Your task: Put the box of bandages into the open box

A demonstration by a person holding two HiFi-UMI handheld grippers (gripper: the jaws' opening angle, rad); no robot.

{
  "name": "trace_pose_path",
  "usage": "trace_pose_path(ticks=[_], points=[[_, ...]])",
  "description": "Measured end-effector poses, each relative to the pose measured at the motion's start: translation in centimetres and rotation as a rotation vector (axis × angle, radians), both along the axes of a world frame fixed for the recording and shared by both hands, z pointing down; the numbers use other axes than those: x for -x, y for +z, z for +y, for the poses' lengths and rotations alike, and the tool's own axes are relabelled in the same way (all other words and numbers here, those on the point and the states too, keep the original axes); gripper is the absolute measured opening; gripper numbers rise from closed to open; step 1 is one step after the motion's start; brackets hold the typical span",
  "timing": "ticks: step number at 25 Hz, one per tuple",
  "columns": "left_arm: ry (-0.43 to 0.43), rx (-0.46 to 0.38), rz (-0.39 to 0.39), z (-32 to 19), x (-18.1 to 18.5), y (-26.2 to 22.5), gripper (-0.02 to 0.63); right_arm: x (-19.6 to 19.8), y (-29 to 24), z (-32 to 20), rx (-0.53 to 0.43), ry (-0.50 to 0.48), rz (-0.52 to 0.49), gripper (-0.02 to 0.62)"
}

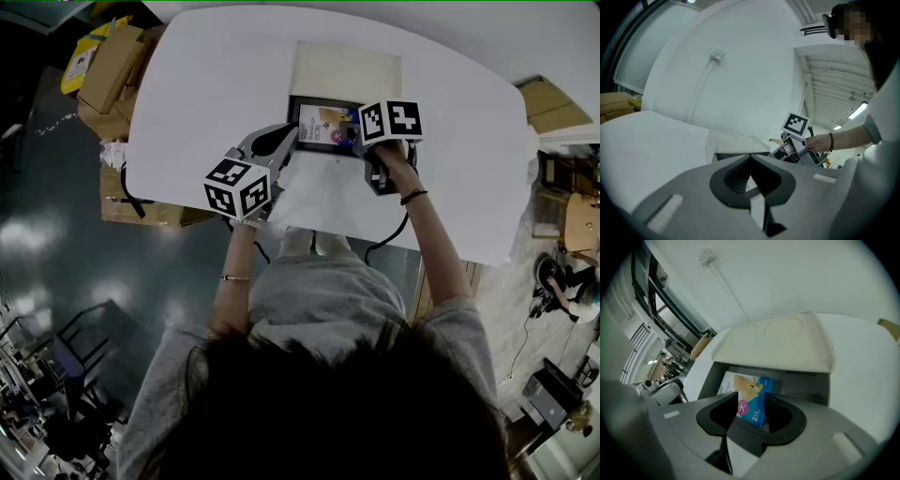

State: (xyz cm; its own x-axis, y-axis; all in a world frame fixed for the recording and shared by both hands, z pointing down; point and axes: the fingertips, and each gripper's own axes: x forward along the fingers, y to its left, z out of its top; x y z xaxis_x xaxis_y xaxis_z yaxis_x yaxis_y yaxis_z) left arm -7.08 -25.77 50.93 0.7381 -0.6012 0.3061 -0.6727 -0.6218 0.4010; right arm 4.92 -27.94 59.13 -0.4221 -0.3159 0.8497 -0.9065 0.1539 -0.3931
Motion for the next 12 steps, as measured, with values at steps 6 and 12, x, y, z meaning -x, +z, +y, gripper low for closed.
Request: trace_pose_path(ticks=[6,12], points=[[0.004,-0.010,0.004,0.4,-0.6,-0.8,-0.006,0.2,-1.2,0.6,-0.061,-0.028,-0.034,0.129],[0.013,-0.019,0.000,0.9,-0.9,-1.2,-0.006,0.1,-2.7,1.0,-0.136,-0.044,-0.040,0.069]])
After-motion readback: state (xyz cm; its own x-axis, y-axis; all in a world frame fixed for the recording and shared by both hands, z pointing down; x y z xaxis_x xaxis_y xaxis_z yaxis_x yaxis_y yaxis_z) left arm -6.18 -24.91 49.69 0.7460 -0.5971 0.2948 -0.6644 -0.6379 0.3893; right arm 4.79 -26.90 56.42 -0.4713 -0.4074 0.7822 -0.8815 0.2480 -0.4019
